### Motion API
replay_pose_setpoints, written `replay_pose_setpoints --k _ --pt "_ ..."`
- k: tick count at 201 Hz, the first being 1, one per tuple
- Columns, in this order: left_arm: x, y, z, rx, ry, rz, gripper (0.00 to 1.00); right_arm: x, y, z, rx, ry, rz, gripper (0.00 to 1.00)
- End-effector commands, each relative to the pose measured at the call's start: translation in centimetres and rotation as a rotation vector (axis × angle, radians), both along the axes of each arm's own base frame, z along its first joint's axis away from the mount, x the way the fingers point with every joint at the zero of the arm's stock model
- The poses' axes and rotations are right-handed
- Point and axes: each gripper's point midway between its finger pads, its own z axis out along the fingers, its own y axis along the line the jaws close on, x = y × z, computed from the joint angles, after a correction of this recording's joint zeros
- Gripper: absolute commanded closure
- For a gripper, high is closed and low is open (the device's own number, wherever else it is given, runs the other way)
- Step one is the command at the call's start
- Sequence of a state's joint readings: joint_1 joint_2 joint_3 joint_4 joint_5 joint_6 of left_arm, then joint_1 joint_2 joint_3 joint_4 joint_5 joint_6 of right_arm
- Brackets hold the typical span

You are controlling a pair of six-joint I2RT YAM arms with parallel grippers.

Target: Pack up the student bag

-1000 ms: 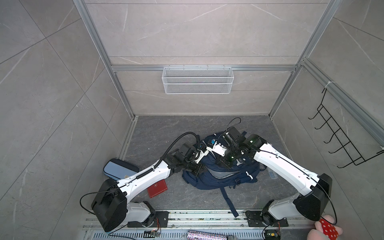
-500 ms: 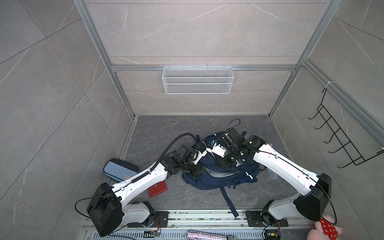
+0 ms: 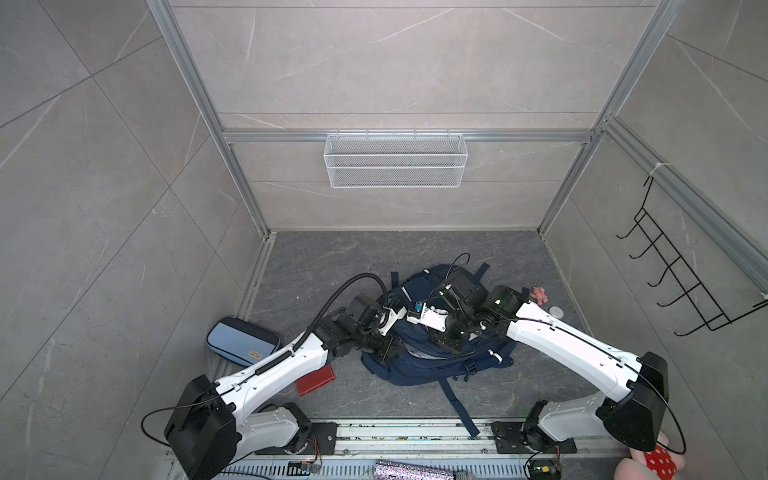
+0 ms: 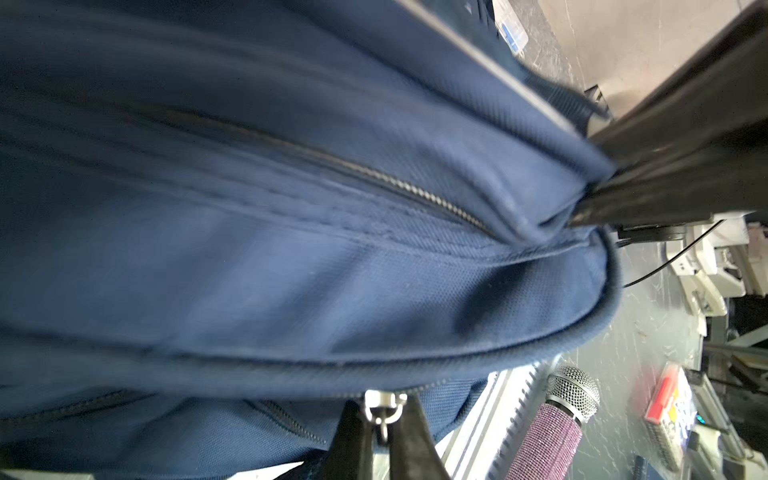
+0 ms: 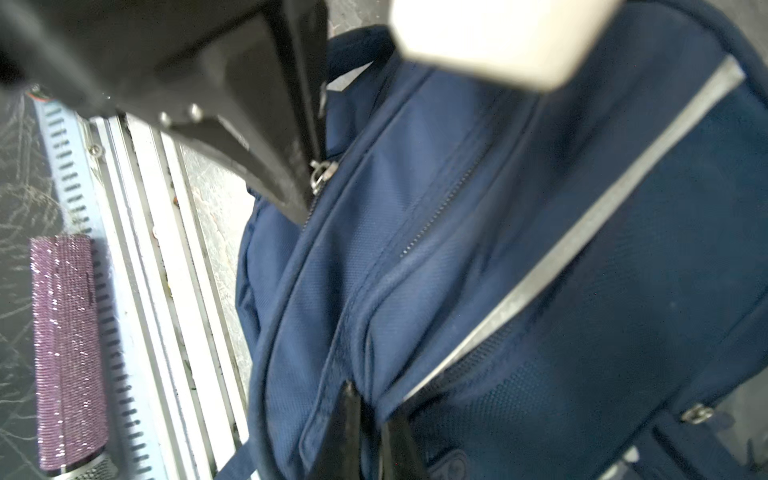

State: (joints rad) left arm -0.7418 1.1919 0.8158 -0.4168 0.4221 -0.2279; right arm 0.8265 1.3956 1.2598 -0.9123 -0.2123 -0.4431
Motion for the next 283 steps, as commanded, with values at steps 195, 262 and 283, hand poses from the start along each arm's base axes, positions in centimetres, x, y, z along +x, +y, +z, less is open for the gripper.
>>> replay_pose_setpoints --k 195,262,283 --pt "0.7 1.9 2.1 -0.136 0.015 0.156 1.0 6.0 -0.8 3.0 0.089 -0.159 -0.144 0.88" --pt "1.6 1.1 2.7 -0.177 -0.013 0.194 1.0 5.0 -1.1 5.3 0.181 -0.109 -0.224 0.58" --pt "2.0 0.4 3.2 -0.197 -0.016 0.185 1.0 3.3 -1.3 6.7 0.238 -0.06 -0.236 0.47"
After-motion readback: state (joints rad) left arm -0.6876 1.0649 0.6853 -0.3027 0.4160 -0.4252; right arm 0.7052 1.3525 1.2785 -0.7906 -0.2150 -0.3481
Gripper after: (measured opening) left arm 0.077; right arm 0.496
